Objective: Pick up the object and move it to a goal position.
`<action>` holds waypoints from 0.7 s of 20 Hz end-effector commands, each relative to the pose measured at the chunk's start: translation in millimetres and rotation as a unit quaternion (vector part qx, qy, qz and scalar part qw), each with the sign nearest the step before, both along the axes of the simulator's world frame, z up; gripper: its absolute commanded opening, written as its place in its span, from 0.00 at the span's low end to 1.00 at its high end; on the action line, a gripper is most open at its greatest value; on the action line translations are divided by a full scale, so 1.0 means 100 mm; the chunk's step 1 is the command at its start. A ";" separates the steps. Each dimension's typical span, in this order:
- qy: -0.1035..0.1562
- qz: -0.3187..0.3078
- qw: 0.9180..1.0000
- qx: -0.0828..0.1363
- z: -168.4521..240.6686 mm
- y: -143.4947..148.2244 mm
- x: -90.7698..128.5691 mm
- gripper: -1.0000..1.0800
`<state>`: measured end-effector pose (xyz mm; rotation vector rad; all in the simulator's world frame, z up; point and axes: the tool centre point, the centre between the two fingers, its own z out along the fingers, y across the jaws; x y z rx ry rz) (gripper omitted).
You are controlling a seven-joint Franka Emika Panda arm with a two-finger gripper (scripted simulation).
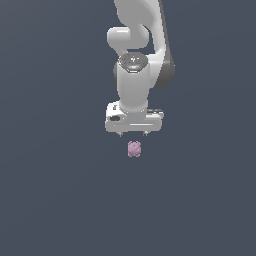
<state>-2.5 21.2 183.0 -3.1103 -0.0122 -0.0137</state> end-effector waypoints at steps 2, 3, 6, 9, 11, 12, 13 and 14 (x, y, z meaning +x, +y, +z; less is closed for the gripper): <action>0.000 0.000 1.000 0.000 0.00 0.00 0.00 0.96; 0.000 0.001 1.000 0.000 0.00 0.00 0.00 0.96; -0.001 0.008 1.000 0.002 -0.01 0.02 0.02 0.96; -0.001 0.015 1.000 0.003 -0.01 0.04 0.04 0.96; -0.002 0.017 1.000 0.004 0.00 0.04 0.04 0.96; -0.002 0.017 1.000 0.004 0.00 0.04 0.04 0.96; -0.002 0.016 1.000 0.004 -0.01 0.04 0.04 0.96; -0.001 0.015 1.000 0.003 -0.02 0.04 0.04 0.96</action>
